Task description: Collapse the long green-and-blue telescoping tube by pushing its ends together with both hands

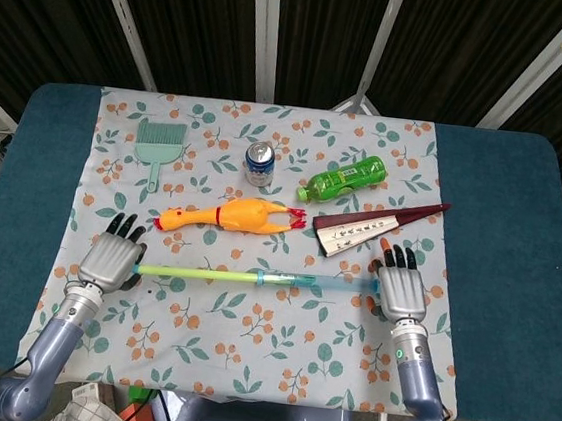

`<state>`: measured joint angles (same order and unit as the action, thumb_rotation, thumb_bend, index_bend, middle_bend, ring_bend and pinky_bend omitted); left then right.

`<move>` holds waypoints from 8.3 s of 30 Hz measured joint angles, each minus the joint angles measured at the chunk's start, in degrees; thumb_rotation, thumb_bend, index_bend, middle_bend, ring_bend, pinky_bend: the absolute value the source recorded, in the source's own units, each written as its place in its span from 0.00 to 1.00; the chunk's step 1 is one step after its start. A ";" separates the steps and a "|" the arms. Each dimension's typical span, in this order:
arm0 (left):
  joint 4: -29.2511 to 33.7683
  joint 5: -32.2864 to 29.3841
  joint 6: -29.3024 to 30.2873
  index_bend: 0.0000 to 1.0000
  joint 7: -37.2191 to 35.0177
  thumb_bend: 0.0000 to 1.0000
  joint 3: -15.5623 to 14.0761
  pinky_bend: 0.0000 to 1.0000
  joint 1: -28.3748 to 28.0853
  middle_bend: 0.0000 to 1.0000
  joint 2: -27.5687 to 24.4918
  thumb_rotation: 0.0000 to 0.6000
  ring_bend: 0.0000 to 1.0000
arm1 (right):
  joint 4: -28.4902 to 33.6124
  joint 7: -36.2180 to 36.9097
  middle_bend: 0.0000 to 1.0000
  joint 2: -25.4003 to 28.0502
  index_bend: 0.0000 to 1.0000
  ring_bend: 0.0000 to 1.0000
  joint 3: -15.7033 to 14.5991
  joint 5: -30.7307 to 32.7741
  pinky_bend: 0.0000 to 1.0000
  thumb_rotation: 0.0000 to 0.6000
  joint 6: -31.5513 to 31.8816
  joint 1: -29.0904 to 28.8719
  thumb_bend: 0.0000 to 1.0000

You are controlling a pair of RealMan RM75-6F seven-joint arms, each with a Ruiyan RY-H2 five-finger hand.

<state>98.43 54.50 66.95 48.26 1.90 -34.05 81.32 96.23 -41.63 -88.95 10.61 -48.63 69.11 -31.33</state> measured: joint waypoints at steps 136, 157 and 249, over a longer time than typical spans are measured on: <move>11.82 -2.34 8.33 0.61 3.56 0.58 2.22 0.02 -3.16 0.17 6.07 1.00 0.00 | 8.87 -4.74 0.58 -4.59 0.85 0.49 -3.74 -5.14 0.53 1.00 6.90 -1.44 0.34; 10.87 -2.85 9.32 0.61 3.47 0.58 2.85 0.02 -3.43 0.17 10.22 1.00 0.00 | 9.84 -5.37 0.58 -6.03 0.85 0.49 -3.46 -5.48 0.53 1.00 7.17 -1.76 0.34; 5.70 33.43 28.72 0.04 -39.90 0.16 -14.95 0.00 24.28 0.00 -17.95 1.00 0.00 | 7.36 30.28 0.00 26.88 0.00 0.00 -22.50 -35.91 0.00 1.00 23.17 19.03 0.34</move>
<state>104.13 87.93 95.67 8.37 -13.04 -9.77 63.37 103.59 -11.35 -62.06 -11.88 -84.54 92.28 -12.30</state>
